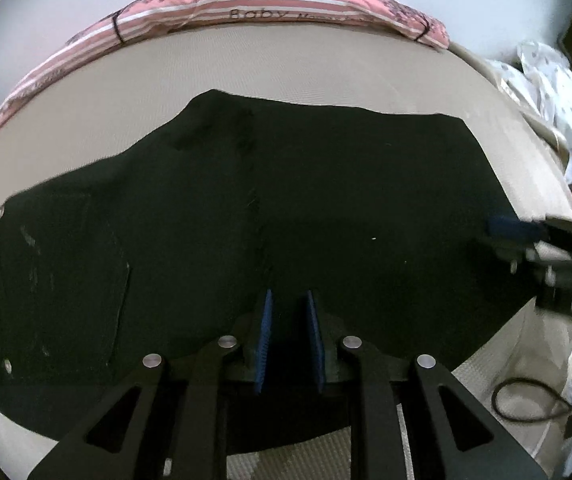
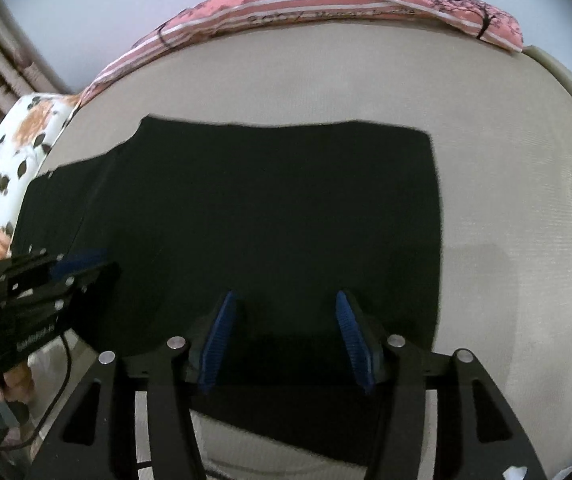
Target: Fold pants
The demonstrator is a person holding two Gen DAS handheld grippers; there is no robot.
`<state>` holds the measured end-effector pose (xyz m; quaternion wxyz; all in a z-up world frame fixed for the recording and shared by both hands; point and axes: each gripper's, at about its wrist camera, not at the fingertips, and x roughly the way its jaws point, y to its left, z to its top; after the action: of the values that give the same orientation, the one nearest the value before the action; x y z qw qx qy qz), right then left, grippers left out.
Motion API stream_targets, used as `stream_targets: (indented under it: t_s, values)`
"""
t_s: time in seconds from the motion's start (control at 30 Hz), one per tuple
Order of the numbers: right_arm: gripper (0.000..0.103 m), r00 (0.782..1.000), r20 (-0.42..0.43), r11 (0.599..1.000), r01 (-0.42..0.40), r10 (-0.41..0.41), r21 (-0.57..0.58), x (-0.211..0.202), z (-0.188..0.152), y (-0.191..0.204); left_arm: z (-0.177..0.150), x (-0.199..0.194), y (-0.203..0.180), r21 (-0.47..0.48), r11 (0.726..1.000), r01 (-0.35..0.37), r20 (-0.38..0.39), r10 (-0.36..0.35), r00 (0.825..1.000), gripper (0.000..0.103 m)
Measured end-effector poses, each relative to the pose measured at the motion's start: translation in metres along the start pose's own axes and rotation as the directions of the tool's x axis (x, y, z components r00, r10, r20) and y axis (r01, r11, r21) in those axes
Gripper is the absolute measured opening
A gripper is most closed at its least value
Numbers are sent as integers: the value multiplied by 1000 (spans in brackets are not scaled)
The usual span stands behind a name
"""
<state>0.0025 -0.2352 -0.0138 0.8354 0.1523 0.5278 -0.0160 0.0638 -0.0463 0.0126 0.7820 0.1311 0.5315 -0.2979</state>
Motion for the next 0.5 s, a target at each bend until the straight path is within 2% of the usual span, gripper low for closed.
stream_targets:
  t_s: [0.1, 0.23, 0.43, 0.5]
  values:
    - [56, 1000, -3, 999, 19, -19, -37, 0, -6, 14, -2, -3, 4, -18, 1000, -8, -4, 8, 1000, 20]
    - [56, 1000, -17, 999, -17, 16, -46, 3, -6, 28, -2, -9, 8, -46, 999, -23, -10, 23, 1000, 20]
    - [56, 998, -38, 992, -63, 59, -107, 16, 1, 67, -12, -33, 48, -136, 989, -61, -6, 61, 998, 20]
    - [56, 996, -47, 988, -78, 73, -132, 20, 2, 81, -17, -42, 68, -194, 979, -60, -4, 60, 998, 20]
